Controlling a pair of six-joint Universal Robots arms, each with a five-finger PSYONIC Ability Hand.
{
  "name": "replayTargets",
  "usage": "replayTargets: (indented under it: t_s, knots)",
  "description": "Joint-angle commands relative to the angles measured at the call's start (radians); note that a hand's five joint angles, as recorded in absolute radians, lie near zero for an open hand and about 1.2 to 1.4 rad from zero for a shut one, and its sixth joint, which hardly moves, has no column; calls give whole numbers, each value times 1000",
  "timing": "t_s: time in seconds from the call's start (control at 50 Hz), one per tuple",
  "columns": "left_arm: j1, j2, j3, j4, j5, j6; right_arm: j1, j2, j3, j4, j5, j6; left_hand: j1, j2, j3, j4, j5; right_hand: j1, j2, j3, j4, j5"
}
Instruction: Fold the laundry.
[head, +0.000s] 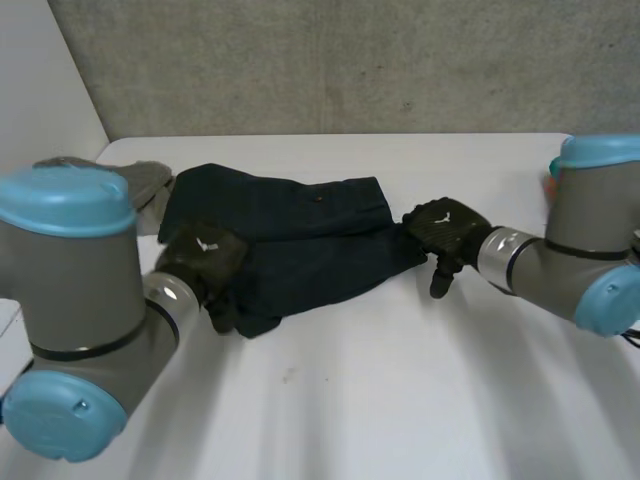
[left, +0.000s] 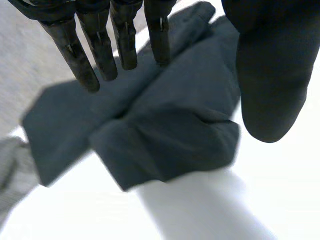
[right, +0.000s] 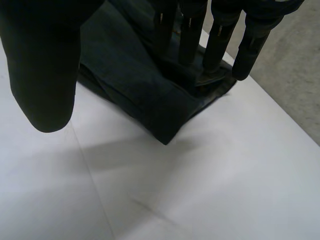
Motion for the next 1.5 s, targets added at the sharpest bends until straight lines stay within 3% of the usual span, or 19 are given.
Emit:
replayTargets:
  t_s: [0.02,0.28,0.34,0.4,0.42,0.44,0.46,0.56,0.7,0.78,0.88,1.02,1.16,1.3,1.4,1.5]
  knots:
    - [11,-108,38,26,2,-64,34,96,-57,-105,19,15,-16,-15,-16,-15,-16,130,150,134,129,118]
    - [18,-263,152,47,-4,-61,83,196,-119,-269,85,22,71,73,71,73,72,265,285,269,265,253]
    - [18,-278,167,50,-6,-51,95,220,-142,-279,100,21,247,248,247,248,248,289,309,292,288,276]
    - [23,-283,176,73,-4,-44,100,243,-168,-279,118,18,590,592,590,592,591,365,385,368,364,352]
    - [23,-284,178,82,-3,-42,101,248,-172,-279,123,18,696,697,696,697,696,455,475,459,454,443]
    - [25,-286,179,104,-3,-36,103,251,-183,-277,129,16,959,960,959,960,959,770,790,774,769,758]
    - [25,-286,181,113,-6,-32,103,249,-185,-274,132,18,1010,1011,1010,1012,1011,989,1009,992,988,976]
    - [32,-245,189,122,-26,25,90,168,-151,-266,158,53,1011,1012,1011,1012,1011,991,1011,994,990,979]
    - [51,-5,178,92,-47,44,54,-108,-33,-191,168,76,1011,1012,1011,1012,1011,991,1011,994,990,979]
    - [61,198,190,53,6,48,15,-351,-17,-72,190,81,1011,1012,1011,1012,1011,991,1011,994,990,979]
    - [74,340,222,23,104,51,-15,-499,-62,17,235,84,1011,1012,1011,1012,1011,991,1011,994,990,979]
    - [81,277,282,-94,124,79,-2,-464,-83,128,232,59,1011,1012,1011,1012,1011,991,1011,994,990,979]
    - [89,-5,362,-122,117,123,3,-255,-103,156,296,-36,1011,1012,1011,1012,1011,991,1011,994,990,979]
    - [112,-230,702,34,92,203,32,-79,-327,-55,428,-5,1011,1012,1011,1012,1011,991,1011,994,990,979]
    - [120,-192,848,266,83,154,35,-123,-404,-359,450,65,1011,1012,1011,1012,1011,991,1011,994,990,979]
    - [127,-108,809,492,106,81,24,-191,-356,-724,438,114,1011,1012,1011,1012,1011,991,1011,994,990,979]
